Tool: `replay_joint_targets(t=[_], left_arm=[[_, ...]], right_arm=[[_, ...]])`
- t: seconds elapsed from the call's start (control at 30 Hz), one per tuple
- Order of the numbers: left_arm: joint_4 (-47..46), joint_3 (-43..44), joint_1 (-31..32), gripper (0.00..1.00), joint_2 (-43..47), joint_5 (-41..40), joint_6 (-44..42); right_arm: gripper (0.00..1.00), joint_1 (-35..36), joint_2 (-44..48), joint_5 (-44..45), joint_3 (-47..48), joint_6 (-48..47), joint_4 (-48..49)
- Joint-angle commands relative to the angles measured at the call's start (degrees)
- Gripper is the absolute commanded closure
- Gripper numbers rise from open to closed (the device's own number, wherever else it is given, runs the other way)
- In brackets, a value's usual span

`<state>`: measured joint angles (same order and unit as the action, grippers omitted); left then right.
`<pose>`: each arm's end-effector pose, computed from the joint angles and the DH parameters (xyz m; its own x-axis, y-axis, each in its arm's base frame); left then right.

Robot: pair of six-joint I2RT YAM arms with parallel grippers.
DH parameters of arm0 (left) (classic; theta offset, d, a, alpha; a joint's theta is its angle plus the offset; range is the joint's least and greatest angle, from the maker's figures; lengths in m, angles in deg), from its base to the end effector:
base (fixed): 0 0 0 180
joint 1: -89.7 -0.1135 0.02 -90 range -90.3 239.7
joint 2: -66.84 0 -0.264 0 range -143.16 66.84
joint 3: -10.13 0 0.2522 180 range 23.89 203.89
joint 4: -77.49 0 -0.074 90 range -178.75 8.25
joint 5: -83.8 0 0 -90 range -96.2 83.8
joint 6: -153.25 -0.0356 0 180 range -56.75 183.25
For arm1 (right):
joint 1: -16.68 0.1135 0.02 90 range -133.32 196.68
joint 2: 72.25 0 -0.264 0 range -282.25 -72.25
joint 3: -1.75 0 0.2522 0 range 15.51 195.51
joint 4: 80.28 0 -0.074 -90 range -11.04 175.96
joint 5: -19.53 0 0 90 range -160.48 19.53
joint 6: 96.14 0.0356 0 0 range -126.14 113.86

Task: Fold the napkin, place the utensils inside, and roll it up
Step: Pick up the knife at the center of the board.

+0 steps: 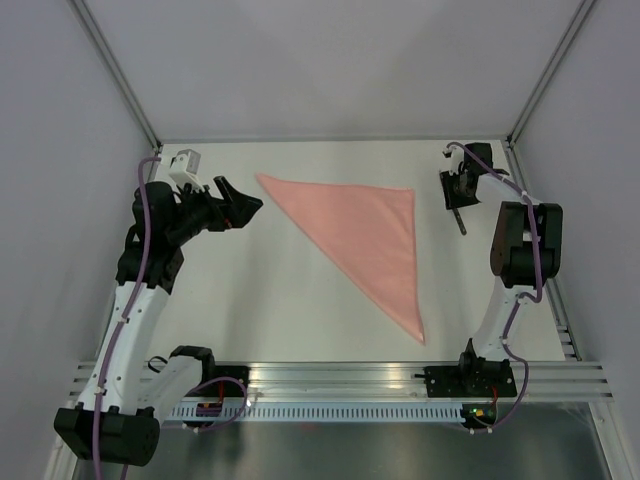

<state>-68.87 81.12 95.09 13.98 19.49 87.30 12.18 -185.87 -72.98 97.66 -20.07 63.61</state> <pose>0.2002 -0.0344 0.3741 -0.4471 -0.3267 -0.8327 0.3486 0.7937 -0.4986 0.4295 -0.0322 0.1902 -0.7937 -0.1788 -0.5815 -0.1427 0.9839 -0.1078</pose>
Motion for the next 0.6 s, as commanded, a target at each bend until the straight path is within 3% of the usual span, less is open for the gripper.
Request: replay_joint_targets(t=[0.0,0.23,0.57], left_arm=[[0.2,-0.3,0.1,0.05,0.4,0.9,-2.3],[0.2,-0.5,0.1,0.05,-0.2,0.9,-2.5],[0.2,-0.1,0.1,0.05,-0.5,0.9,-2.4]], right_arm=[[0.55,-0.6,-4.3,0.1,3.3,-0.8,-3.2],[0.66,-1.2,-7.4,-0.4,2.8,-2.8,-3.9],[0.99,-1.3,-3.9,-2.2,-0.9,-4.3,-6.4]])
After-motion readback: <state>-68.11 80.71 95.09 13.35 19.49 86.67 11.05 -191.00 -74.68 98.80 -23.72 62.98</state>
